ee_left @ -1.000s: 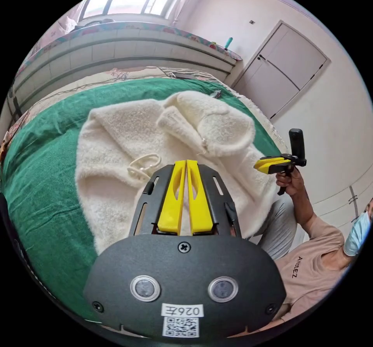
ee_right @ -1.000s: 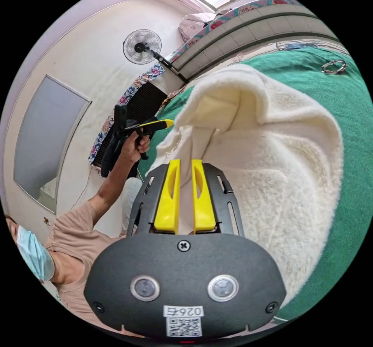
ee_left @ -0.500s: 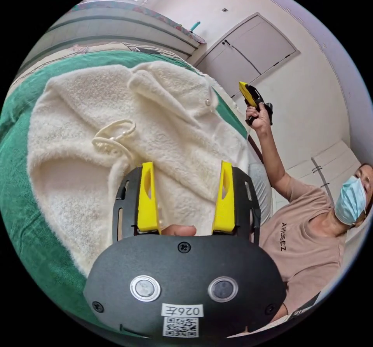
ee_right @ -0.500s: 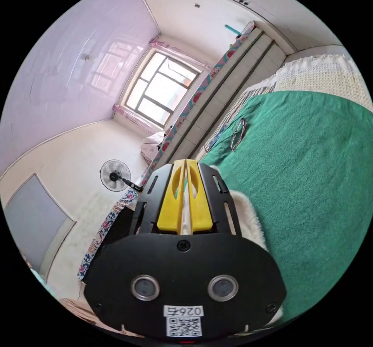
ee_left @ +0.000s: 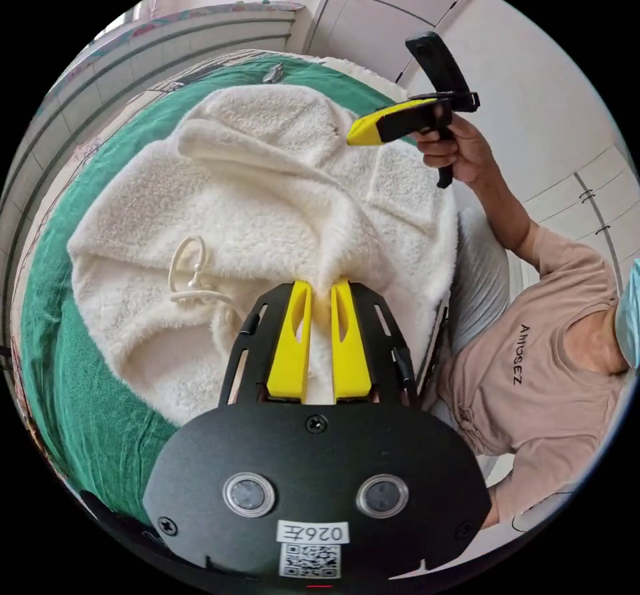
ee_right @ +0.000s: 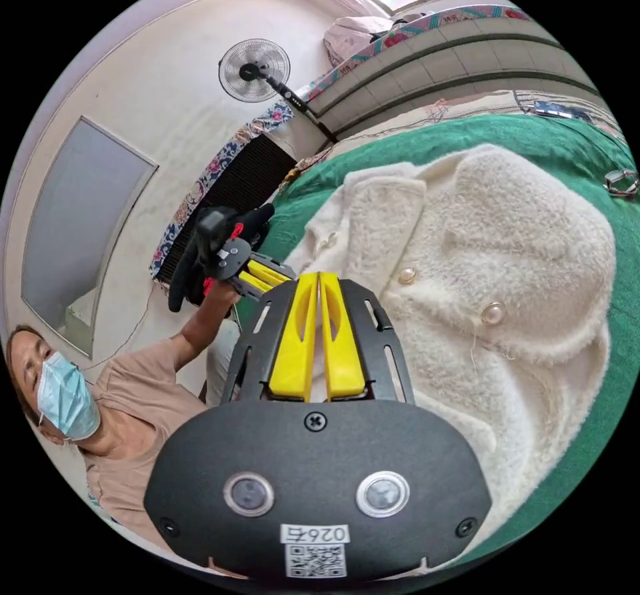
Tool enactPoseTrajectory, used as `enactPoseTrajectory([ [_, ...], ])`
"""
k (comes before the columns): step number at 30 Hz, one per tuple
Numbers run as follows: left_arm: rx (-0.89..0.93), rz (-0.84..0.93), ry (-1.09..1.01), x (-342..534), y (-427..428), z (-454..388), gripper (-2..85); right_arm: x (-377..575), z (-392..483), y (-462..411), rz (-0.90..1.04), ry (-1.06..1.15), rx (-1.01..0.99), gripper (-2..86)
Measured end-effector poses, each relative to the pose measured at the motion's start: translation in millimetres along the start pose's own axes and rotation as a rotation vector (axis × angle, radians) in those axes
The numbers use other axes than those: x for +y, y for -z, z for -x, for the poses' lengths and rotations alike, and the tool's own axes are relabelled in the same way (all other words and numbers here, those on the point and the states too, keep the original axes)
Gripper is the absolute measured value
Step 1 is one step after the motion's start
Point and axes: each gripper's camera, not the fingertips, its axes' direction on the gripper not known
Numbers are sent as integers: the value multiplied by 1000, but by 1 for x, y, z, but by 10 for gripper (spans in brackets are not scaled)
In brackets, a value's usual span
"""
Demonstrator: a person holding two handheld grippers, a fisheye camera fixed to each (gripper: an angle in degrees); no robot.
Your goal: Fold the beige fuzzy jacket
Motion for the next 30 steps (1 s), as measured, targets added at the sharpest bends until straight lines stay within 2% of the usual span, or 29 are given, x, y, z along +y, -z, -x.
enactPoseTrajectory([
  [1,7,-62,28,-6,27,20,51,-1,8,-13,22,10,38,-9],
  [3,-150,-216,120,-23,88,58,49,-1,17,-21,-23,5,96,-9],
  [4,-247,-435,249,-27,141,87,50,1,19,-22,-87,-12,139,-9],
  [5,-254,-667,406,-20,192,117,52,3,20,-22,-144,-27,177,-9],
  [7,-137,-912,542,0,235,151,80,7,19,-22,-212,-50,222,-9],
  [8,-4,-1017,521,13,242,164,80,8,18,-24,-226,-61,230,-9],
  [9,49,-1039,492,16,242,168,79,8,17,-26,-222,-62,225,-9],
  [10,84,-1009,444,19,235,172,66,6,16,-31,-206,-57,202,-10],
  [12,-36,-844,449,21,213,171,54,3,14,-40,-175,-50,179,-10],
  [14,-250,-605,487,31,171,178,52,0,13,-55,-119,-46,194,-10],
  [15,-278,-559,498,34,160,183,61,0,14,-59,-110,-46,199,-10],
  [18,-211,-407,542,44,113,217,120,-2,17,-70,-93,-42,216,-9],
  [20,-132,-367,545,40,92,236,209,-5,19,-76,-99,-38,245,-9],
  [23,-175,-306,521,19,77,242,229,-11,19,-89,-63,-44,307,-3],
  [24,-198,-268,517,12,73,242,216,-12,19,-92,-58,-44,325,0],
  [26,-418,-97,434,-16,58,231,150,-16,18,-105,-31,-43,384,5],
  [29,-442,3,348,-44,61,230,54,-20,13,-118,6,-45,416,0],
  [30,-448,0,354,-45,67,233,52,-21,11,-120,9,-48,420,-1],
])
